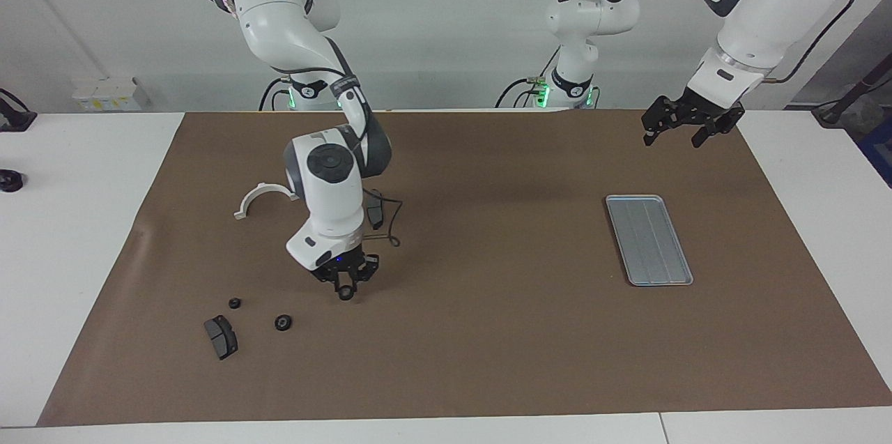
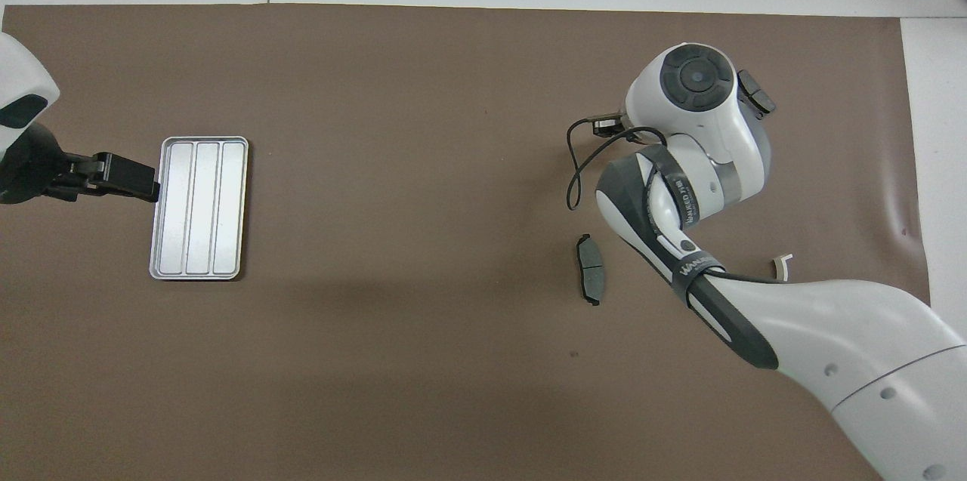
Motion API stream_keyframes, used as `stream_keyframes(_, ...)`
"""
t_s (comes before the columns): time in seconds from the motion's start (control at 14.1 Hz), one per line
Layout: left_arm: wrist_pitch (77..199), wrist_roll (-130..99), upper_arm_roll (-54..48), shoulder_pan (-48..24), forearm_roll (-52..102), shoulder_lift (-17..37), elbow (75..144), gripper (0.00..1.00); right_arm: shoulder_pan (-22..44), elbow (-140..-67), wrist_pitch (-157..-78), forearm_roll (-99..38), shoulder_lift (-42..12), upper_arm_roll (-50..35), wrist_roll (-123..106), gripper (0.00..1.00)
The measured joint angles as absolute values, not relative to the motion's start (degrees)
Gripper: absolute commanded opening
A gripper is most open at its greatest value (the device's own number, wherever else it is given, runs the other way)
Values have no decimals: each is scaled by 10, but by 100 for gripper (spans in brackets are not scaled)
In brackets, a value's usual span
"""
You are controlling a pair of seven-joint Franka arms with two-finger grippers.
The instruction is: Place bearing gear from tray to pile
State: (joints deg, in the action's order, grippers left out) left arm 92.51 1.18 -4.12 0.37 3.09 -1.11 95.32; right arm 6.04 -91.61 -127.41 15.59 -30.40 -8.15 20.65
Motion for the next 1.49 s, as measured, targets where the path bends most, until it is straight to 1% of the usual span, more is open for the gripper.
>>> stream_keyframes(0.28,917,18,-43,4,10,-16,950,100,-4,-929,-1232,156,-284,-82,171,26)
stream_keyframes(0.43,914,19,-43,4,9,-17,949,100,-15,-958,-1229,156,-273,-82,171,28)
stream_keyframes(0.5,914,19,-42,4,10,-17,948,100,-18,-976,-1228,156,-266,-82,174,32)
stream_keyframes(0.57,913,19,-40,4,12,-17,948,100,-24,-996,-1228,156,-258,-82,177,38)
stream_keyframes(0.71,913,17,-39,6,18,-17,948,100,-32,-1024,-1228,156,-245,-82,185,67)
stream_keyframes(0.78,913,16,-38,8,19,-17,948,100,-32,-1030,-1228,156,-239,-83,193,79)
stream_keyframes(0.85,913,16,-38,10,20,-17,948,100,-32,-1033,-1228,156,-233,-85,201,85)
stream_keyframes(0.99,913,16,-39,11,21,-17,949,100,-30,-1035,-1227,152,-217,-89,210,87)
stream_keyframes(1.13,910,16,-41,11,21,-18,951,100,-29,-1034,-1205,137,-190,-93,210,88)
stream_keyframes(1.28,910,16,-41,11,21,-18,952,100,-29,-1027,-1163,122,-154,-97,210,88)
stream_keyframes(1.49,910,16,-39,11,21,-19,953,100,-30,-992,-1090,83,-111,-98,190,88)
